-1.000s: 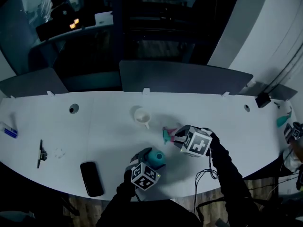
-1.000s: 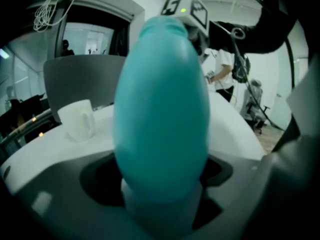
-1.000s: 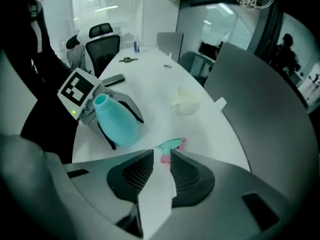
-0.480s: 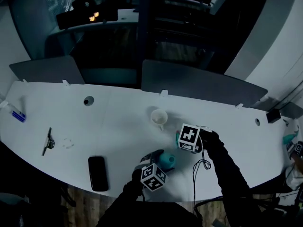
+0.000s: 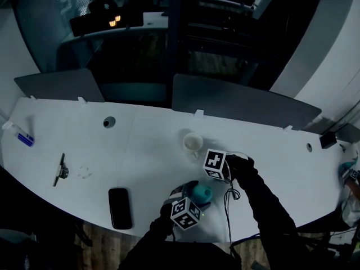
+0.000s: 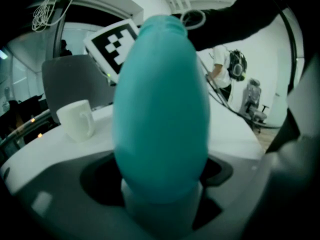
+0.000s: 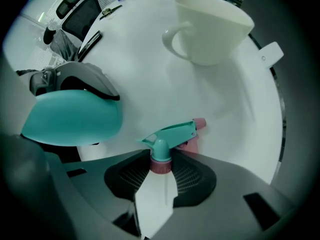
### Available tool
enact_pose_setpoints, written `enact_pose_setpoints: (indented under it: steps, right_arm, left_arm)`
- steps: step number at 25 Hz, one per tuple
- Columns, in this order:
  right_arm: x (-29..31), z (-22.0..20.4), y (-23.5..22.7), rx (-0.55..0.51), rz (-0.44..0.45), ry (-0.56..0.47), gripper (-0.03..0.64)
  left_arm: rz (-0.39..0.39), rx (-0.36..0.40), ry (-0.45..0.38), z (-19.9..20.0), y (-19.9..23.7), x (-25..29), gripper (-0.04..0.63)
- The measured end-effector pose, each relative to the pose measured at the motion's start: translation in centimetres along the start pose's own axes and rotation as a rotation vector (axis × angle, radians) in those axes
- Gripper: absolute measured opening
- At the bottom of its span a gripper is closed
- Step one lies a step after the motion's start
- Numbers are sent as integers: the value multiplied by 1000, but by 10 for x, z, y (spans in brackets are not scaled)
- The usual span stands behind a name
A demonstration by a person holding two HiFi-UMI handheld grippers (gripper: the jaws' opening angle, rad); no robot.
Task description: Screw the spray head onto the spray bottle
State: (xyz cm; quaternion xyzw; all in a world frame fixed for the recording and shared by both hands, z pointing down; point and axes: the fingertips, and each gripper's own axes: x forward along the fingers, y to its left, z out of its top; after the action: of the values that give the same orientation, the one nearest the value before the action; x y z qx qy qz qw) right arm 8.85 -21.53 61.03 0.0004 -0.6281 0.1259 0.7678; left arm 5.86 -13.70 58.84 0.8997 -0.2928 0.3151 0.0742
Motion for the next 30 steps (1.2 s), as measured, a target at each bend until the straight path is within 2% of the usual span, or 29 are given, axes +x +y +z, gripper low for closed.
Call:
enact_pose_setpoints:
  steps: [3,6,15,22,25,27,30]
  right_arm:
    - [1,1,-1,-14,-27,-28,127]
    - [-9,5,-3,28,-55,-178,126]
    - [-112,1,20,225,-153,-876,126]
    - [-227,-28,52,337,-309,-1475,126]
    - [-275,-44,76,357,-288,-1700,126]
    - [-290,-48,94,344,-255,-1785,126]
    - [-290,-44,113,323,-232,-1813,126]
  left_arm:
    - [1,1,-1,0,1,0,414]
    - [0,0,0,0,1,0,414]
    - [1,-4,-1,-2,3,-1,414]
    - [-1,-7,1,-1,1,0,414]
    - [1,-9,0,0,1,0,414]
    - [1,-9,1,0,1,0,414]
    - [0,-6,0,1,0,-1,414]
